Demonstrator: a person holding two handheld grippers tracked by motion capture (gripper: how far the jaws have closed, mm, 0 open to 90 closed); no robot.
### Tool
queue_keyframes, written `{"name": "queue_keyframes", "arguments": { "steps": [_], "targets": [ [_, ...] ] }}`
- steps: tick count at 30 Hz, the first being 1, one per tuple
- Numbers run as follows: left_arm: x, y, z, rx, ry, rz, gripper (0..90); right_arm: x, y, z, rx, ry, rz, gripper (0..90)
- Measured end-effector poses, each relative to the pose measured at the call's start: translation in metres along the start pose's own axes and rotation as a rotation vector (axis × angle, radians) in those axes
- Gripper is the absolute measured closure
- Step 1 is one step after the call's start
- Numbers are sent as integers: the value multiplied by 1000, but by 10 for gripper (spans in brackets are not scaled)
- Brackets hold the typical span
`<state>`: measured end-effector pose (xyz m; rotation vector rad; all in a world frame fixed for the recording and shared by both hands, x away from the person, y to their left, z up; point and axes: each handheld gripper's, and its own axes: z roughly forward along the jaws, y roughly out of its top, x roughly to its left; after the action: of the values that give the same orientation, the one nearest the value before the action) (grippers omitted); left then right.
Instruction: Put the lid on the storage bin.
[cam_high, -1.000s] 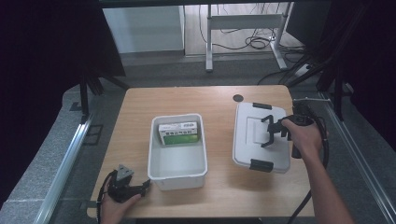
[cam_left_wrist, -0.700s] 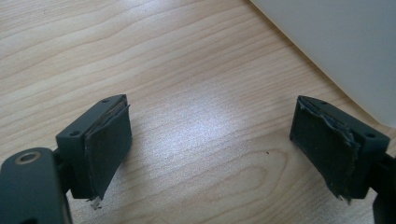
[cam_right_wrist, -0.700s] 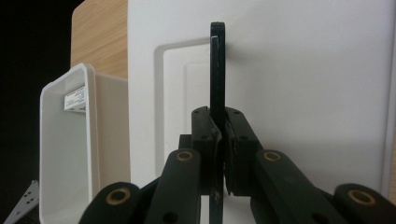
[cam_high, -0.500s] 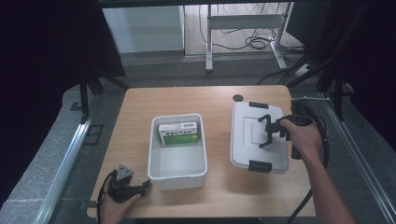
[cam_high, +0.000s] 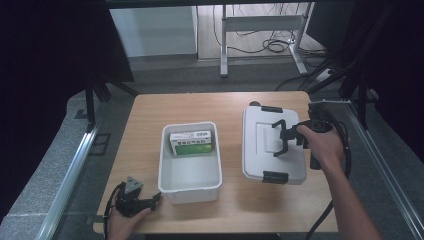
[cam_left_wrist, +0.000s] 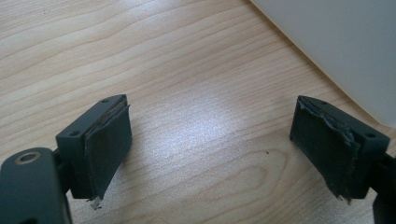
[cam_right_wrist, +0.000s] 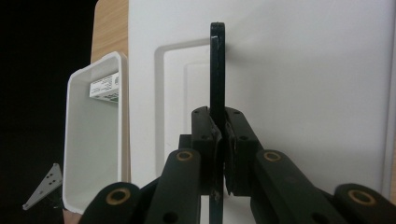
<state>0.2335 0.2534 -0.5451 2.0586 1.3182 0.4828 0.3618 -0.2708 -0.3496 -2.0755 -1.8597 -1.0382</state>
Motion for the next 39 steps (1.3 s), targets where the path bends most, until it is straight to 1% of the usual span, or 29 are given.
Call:
{"name": "queue_keyframes", "arguments": {
  "steps": [9, 17, 23, 28, 32, 39],
  "targets": [
    [0, 0, 0, 0, 1, 0, 126, 7, -1, -2, 6, 4, -2, 843],
    [0, 0, 0, 1, 0, 0, 126, 18, -2, -5, 18, 22, -25, 843],
    [0, 0, 0, 1, 0, 0, 126, 28, -3, -2, 27, 34, -40, 843],
    [0, 0, 0, 2, -1, 0, 126, 34, -4, -1, 35, 43, -46, 842],
    [0, 0, 0, 2, -1, 0, 126, 39, -5, 2, 47, 41, -55, 842],
    [0, 0, 0, 2, -1, 1, 126, 50, -7, 9, 61, 49, -69, 842]
  ]
}}
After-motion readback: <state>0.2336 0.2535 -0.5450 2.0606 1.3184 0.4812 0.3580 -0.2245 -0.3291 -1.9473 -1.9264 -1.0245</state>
